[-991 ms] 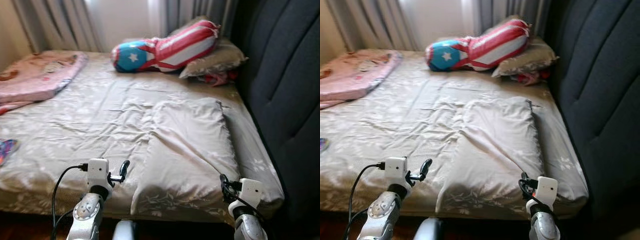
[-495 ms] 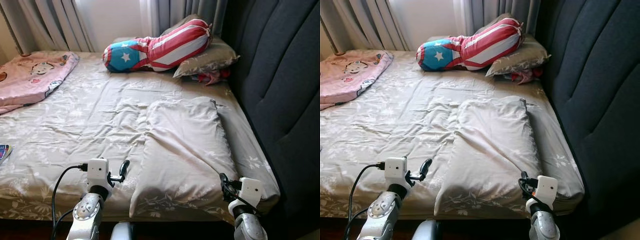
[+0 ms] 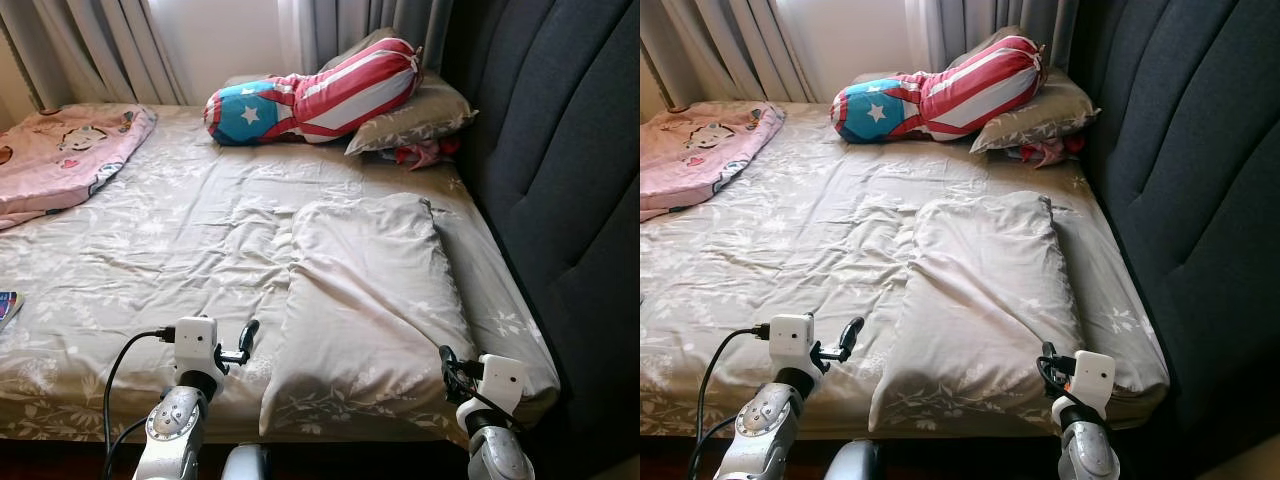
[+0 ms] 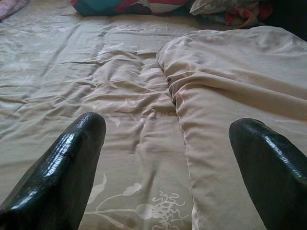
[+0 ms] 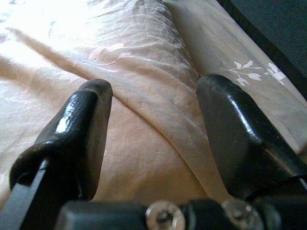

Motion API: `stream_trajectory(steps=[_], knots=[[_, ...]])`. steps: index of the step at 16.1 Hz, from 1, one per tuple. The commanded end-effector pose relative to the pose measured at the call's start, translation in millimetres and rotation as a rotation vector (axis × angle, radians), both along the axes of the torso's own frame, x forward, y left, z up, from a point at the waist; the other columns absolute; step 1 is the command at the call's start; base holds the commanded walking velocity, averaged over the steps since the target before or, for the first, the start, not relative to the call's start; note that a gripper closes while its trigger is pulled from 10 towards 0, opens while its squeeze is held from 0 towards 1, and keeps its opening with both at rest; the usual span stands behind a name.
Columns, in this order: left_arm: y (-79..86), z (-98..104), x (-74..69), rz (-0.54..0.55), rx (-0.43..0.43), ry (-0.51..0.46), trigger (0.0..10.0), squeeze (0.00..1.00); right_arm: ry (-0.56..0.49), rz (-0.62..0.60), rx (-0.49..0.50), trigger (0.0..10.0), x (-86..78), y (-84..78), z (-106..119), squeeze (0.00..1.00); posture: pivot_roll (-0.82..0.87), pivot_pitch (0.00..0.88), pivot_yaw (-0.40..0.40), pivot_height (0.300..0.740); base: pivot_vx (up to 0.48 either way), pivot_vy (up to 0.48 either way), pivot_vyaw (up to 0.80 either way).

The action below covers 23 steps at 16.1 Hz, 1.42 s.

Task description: Clean up the room

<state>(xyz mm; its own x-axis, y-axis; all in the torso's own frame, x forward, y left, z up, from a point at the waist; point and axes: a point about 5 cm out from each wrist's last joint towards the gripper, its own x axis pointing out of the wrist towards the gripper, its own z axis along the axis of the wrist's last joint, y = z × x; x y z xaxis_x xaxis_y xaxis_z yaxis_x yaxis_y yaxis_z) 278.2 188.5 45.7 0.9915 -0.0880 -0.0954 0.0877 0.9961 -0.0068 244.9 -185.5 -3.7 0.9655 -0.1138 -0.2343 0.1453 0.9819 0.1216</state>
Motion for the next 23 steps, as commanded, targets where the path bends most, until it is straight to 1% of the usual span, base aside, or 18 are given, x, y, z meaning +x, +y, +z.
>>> stream_trajectory(steps=[1, 6, 9, 19, 23], knots=[[0.9, 5.6, 3.2, 0.0, -0.009, -0.017, 10.0, 0.0, -0.008, 0.002, 0.002, 10.0, 2.4, -0.2, 1.8, 0.0, -0.02, 0.0, -0.003, 0.635, 0.0, 0.0, 0.0], [0.9, 5.6, 3.2, 0.0, -0.009, -0.017, 10.0, 0.0, -0.008, 0.002, 0.002, 10.0, 2.4, -0.2, 1.8, 0.0, -0.02, 0.0, -0.003, 0.635, 0.0, 0.0, 0.0], [1.3, 6.7, 3.4, 0.007, -0.011, -0.024, 10.0, 0.0, -0.014, -0.009, 0.0, 10.0, 5.7, -2.7, 4.0, 0.0, -0.02, 0.0, -0.009, 0.635, 0.307, 0.0, 0.0], [1.9, 7.0, 3.1, 0.007, -0.011, -0.026, 10.0, 0.0, -0.012, -0.01, 0.001, 10.0, 5.3, -2.2, 3.4, 0.0, -0.01, 0.0, -0.01, 0.635, 0.355, 0.0, 0.0], [-0.7, 6.4, 3.0, -0.01, -0.014, -0.02, 10.0, 0.0, -0.006, -0.013, 0.002, 10.0, 5.3, -3.3, 2.3, 0.0, -0.01, 0.0, -0.01, 0.635, 0.0, 0.0, 0.0]])
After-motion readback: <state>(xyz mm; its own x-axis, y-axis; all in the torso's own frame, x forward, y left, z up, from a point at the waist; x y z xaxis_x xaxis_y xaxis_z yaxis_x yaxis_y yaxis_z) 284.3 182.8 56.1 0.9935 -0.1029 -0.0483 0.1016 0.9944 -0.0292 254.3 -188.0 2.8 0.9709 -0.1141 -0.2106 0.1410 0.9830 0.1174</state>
